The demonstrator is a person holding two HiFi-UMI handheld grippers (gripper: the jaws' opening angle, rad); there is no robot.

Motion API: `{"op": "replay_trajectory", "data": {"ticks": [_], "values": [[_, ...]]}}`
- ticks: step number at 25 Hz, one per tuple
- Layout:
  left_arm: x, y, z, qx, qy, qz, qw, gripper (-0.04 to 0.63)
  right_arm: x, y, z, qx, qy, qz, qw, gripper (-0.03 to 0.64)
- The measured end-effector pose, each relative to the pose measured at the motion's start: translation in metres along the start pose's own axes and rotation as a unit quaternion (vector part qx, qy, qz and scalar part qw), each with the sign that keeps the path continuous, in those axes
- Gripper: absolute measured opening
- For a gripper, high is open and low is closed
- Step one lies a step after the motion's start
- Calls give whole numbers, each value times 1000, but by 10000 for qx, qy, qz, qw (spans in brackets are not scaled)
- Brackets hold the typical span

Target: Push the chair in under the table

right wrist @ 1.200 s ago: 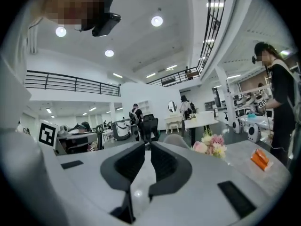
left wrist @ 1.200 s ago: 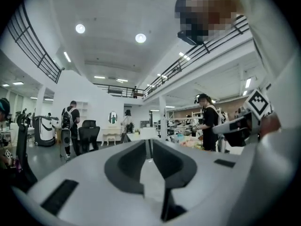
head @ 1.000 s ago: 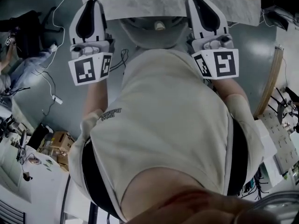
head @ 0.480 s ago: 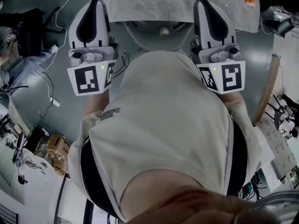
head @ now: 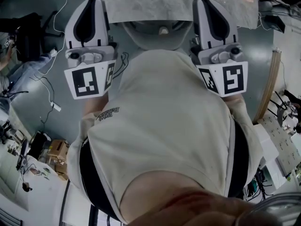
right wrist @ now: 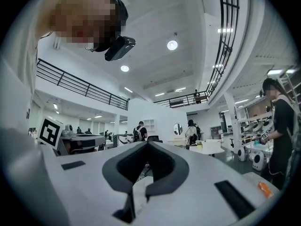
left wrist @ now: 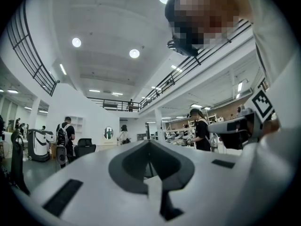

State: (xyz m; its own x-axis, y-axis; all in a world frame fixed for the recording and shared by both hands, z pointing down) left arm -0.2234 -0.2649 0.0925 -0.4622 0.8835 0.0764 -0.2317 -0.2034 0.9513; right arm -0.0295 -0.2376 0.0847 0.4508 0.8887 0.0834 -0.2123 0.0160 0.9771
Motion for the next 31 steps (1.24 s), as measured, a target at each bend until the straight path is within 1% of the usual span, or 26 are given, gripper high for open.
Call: {"op": "replay_trajectory", "data": {"ticks": [7,17,21,31], "values": [[-5,0,7,-17,113,-87,9999,11,-1,-2,1,85,-2,13,10000,9],[-6,4,7,-41,81,-178,9998,11,-4,2,0,55,-84,-53,9999,9],[-9,7,9,-96,81,-246,9996,11,-5,3,3,29,-40,-65,10000,9],[-11,1,14,-145,110,-263,9995,11,-1,4,6,-9,-7,-109,9999,8]]}}
Point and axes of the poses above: the fingertips, and each gripper's own axes: x backward along the fingers, z to its right, y out of its underside, the point moved 1 cm from there along x, backward along the fingers, and after that the axes turned 10 degrees about -x, right-handed, at the moved point
